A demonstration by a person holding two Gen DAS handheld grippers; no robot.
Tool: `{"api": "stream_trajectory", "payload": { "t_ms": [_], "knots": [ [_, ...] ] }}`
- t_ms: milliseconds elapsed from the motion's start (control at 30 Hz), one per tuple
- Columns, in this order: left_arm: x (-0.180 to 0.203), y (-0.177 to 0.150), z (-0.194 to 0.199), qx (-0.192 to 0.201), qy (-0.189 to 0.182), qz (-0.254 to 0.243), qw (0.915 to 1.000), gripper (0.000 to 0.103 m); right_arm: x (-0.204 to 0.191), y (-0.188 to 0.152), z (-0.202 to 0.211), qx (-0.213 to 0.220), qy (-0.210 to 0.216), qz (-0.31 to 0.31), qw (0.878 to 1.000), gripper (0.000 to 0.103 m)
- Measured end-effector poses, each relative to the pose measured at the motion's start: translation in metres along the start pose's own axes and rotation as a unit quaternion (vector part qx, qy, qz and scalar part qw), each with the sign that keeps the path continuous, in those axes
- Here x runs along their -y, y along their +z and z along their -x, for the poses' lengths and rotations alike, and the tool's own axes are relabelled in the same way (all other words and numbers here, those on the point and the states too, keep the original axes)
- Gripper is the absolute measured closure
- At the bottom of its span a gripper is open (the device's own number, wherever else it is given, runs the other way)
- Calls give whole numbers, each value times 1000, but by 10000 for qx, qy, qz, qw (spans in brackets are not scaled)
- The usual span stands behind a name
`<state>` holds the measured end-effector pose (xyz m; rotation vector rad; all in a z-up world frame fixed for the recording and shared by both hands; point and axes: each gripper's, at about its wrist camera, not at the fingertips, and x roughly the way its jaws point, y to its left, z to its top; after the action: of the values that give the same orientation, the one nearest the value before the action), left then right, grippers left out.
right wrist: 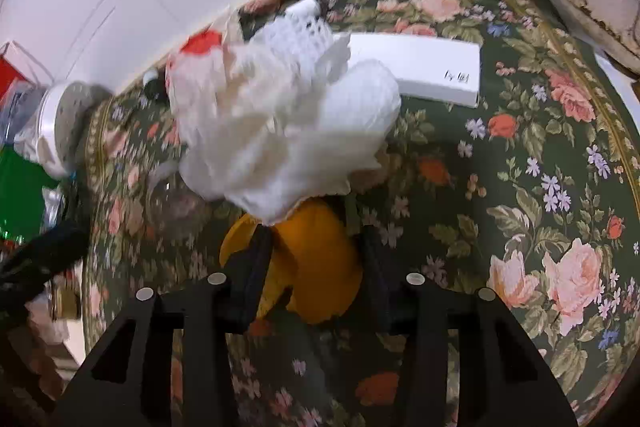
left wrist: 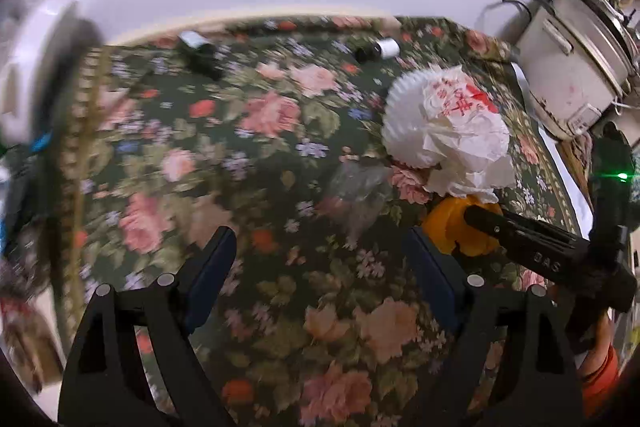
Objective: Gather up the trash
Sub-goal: 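Grasp the clear plastic cup with the left tool while the right tool grasps the orange peel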
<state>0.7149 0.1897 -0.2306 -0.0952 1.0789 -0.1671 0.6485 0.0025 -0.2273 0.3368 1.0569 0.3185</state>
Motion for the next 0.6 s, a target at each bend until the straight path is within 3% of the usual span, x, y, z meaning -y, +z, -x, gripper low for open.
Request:
{"api": "stream_trajectory", "payload": {
  "t_ms": [100,300,500,600],
  "knots": [
    [1,8,-24,-193,-296,-20,9994,17,0,-1,-1,20,40,-108,9999,68],
    [5,17,-65,-438,-439,-56,9981,18,2,-2,-1,-95,218,-293,9993,78],
    [6,19,-83,-487,-551,-43,9973,23,1,-6,11,-134,122,-302,9994,84],
    [11,19,-84,-333,-481,-165,9981,28,4,-9,17,-177,38,-330,9993,84]
  ]
}}
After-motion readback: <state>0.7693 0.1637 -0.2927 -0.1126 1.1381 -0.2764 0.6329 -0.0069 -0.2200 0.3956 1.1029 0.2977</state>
